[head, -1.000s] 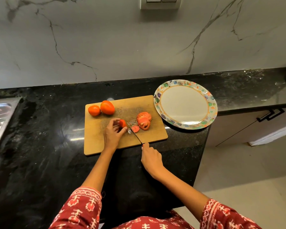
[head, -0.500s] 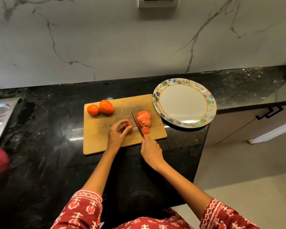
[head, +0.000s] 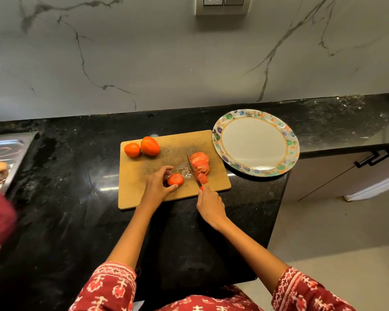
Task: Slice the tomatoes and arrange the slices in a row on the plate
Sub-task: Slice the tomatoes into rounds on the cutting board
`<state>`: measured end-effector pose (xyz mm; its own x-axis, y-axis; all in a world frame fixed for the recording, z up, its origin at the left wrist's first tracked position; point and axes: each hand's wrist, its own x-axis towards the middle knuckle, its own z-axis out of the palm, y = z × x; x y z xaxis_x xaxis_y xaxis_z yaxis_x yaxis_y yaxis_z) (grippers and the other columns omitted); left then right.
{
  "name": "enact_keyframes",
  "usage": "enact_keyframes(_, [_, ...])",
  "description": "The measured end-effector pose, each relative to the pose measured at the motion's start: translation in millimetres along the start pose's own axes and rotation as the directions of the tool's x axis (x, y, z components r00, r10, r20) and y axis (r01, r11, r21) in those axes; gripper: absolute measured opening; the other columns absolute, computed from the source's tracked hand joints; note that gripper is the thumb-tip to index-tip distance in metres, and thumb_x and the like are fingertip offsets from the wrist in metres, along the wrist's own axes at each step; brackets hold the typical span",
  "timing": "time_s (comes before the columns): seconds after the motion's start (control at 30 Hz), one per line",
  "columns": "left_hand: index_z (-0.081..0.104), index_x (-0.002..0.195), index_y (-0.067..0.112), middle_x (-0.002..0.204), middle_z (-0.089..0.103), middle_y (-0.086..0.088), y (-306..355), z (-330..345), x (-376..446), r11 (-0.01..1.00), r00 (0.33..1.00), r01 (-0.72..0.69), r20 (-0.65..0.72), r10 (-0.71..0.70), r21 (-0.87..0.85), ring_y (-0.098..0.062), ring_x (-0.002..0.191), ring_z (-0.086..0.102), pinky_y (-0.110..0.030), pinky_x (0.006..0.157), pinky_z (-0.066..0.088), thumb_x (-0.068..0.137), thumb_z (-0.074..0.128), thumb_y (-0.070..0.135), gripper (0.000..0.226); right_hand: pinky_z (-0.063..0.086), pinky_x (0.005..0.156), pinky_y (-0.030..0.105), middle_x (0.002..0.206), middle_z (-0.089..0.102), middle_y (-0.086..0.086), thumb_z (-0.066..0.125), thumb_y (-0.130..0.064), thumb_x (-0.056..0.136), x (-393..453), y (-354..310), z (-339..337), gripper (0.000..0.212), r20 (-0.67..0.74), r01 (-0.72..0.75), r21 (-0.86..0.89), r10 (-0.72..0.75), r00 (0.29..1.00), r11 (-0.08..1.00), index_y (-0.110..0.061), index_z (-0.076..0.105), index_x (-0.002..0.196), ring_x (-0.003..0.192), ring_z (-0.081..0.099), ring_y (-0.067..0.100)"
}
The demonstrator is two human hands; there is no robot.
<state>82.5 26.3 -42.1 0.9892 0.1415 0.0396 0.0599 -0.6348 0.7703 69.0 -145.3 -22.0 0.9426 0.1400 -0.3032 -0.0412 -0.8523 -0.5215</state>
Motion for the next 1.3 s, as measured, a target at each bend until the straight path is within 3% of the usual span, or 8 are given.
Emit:
enact_keyframes(0.27, [0.044, 0.131, 0.009, 0.117, 0.058, -0.017, 16, 13, 27, 0.927, 0.988, 0.012, 0.138, -0.069, 0.376, -0.030, 0.109, 0.054, -0.037, 0.091, 0.045, 0.075, 0.073, 0.016, 0.063, 0.038, 0.073, 0.034, 0.109, 0.061, 0.015, 0.030, -0.025, 0.102, 2, 3, -4, 0.030, -0.006, -0.013, 0.041, 0.013, 1.000, 0.999, -0.005, 0.049, 0.114, 0.103, 0.058, 0.033])
enact_keyframes(0.33, [0.045, 0.130, 0.010, 0.111, 0.060, -0.016, 18, 12, 28, 0.942, 0.991, -0.002, 0.123, -0.042, 0.335, -0.029, 0.104, 0.056, -0.035, 0.086, 0.045, 0.076, 0.072, 0.016, 0.061, 0.041, 0.075, 0.036, 0.108, 0.061, 0.016, 0.030, -0.025, 0.102, 4, 2, -5, 0.031, -0.010, -0.016, 0.050, 0.017, 1.000, 0.999, -0.005, 0.050, 0.114, 0.102, 0.058, 0.034])
enact_keyframes(0.43, [0.051, 0.125, 0.013, 0.100, 0.058, -0.005, 22, 13, 26, 0.998, 0.998, 0.057, 0.034, -0.058, 0.040, -0.018, 0.091, 0.056, -0.025, 0.076, 0.044, 0.074, 0.075, 0.014, 0.056, 0.045, 0.080, 0.040, 0.109, 0.061, 0.016, 0.030, -0.025, 0.102, 6, -1, -6, 0.032, -0.028, -0.001, 0.086, 0.003, 1.000, 0.996, -0.006, 0.049, 0.120, 0.103, 0.058, 0.035])
enact_keyframes(0.53, [0.053, 0.124, 0.017, 0.110, 0.053, -0.004, 21, 16, 24, 0.978, 0.996, 0.092, 0.007, -0.093, -0.185, -0.015, 0.096, 0.056, -0.015, 0.076, 0.044, 0.075, 0.073, 0.008, 0.053, 0.046, 0.078, 0.041, 0.107, 0.062, 0.016, 0.031, -0.025, 0.101, 8, -6, -7, 0.034, -0.062, 0.037, 0.116, -0.030, 0.998, 0.993, -0.009, 0.045, 0.128, 0.100, 0.059, 0.035])
enact_keyframes(0.73, [0.062, 0.106, 0.017, 0.109, 0.053, -0.008, 11, 18, 17, 0.991, 1.000, 0.010, -0.024, -0.013, -0.137, -0.017, 0.096, 0.056, -0.025, 0.086, 0.051, 0.071, 0.076, 0.006, 0.039, 0.045, 0.078, 0.040, 0.105, 0.062, 0.015, 0.031, -0.026, 0.101, 6, -4, -5, 0.034, -0.060, 0.049, 0.114, -0.043, 0.997, 0.992, -0.010, 0.044, 0.129, 0.099, 0.059, 0.034])
enact_keyframes(0.83, [0.061, 0.111, 0.014, 0.110, 0.057, -0.006, 10, 18, 16, 0.989, 0.999, -0.003, -0.043, -0.003, -0.146, -0.014, 0.097, 0.057, -0.007, 0.080, 0.045, 0.071, 0.077, 0.007, 0.043, 0.044, 0.075, 0.039, 0.102, 0.062, 0.015, 0.031, -0.026, 0.102, 1, -1, -5, 0.031, -0.061, 0.071, 0.099, -0.065, 0.996, 0.992, -0.007, 0.047, 0.120, 0.096, 0.060, 0.034])
enact_keyframes(1.17, [0.060, 0.119, 0.015, 0.110, 0.062, -0.010, 12, 22, 16, 0.999, 0.999, -0.035, -0.041, 0.034, -0.033, -0.018, 0.098, 0.058, -0.032, 0.088, 0.051, 0.071, 0.077, 0.007, 0.052, 0.041, 0.070, 0.036, 0.102, 0.062, 0.014, 0.030, -0.027, 0.102, -2, 6, -5, 0.031, -0.064, 0.050, 0.063, -0.046, 0.997, 0.997, -0.007, 0.050, 0.112, 0.095, 0.060, 0.033])
enact_keyframes(1.3, [0.056, 0.126, 0.011, 0.114, 0.062, -0.013, 21, 19, 21, 0.999, 0.997, -0.021, -0.072, 0.024, 0.050, -0.023, 0.102, 0.058, -0.031, 0.090, 0.047, 0.071, 0.076, 0.009, 0.058, 0.038, 0.067, 0.034, 0.100, 0.062, 0.013, 0.030, -0.027, 0.102, -1, 7, -6, 0.030, -0.053, 0.039, 0.066, -0.035, 0.998, 0.997, -0.007, 0.050, 0.110, 0.093, 0.060, 0.031])
